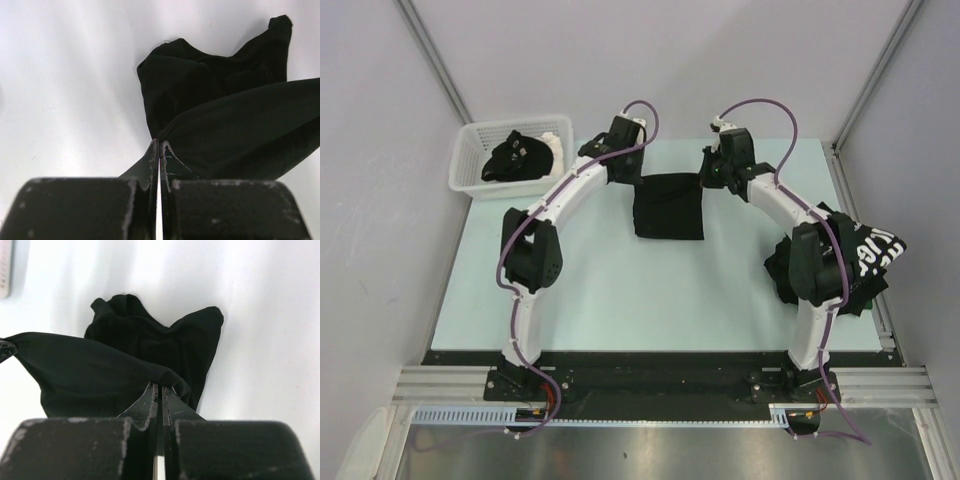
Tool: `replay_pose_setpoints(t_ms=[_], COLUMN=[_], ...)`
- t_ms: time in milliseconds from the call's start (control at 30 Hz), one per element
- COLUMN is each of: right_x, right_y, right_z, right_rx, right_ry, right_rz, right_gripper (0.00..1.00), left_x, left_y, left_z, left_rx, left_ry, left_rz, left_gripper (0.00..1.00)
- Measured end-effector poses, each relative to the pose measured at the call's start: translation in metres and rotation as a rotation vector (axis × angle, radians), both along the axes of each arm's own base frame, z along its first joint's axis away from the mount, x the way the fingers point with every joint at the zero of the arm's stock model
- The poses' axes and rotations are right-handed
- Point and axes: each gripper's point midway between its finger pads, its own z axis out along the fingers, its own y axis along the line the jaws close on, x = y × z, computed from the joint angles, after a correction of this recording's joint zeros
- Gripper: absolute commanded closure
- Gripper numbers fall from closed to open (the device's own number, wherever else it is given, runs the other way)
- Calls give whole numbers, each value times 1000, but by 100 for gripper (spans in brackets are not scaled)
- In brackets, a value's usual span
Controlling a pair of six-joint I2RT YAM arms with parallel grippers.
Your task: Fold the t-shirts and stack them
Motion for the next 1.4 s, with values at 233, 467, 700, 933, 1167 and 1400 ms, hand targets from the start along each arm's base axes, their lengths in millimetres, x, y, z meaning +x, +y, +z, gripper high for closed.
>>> replay_pose_setpoints(t_ms=[233,467,700,933,1167,1400], right_x=[7,18,30,40,45,50], right_y=[0,-1,-1,-3,-9,-16], right_z=[-30,-43,-46,-62,-66,-69], right_rx=[0,-7,-12,-17,-17,-17], right_ry=[61,75,66,78,80,72], right_rz=[12,8,10,4,-8,-19], right_gripper=[100,100,100,100,100,100], left_x=[5,13,22,33,48,64], left_y=[0,-1,-2,-2,-8,-15], left_z=[-26,-38,-44,-51,-57,-59], left_rx=[17,14,6,-5,-24,-47], left_ry=[38,34,17,-1,-35,-76], left_rz=[3,6,14,24,26,26], left_gripper=[100,100,100,100,99,100])
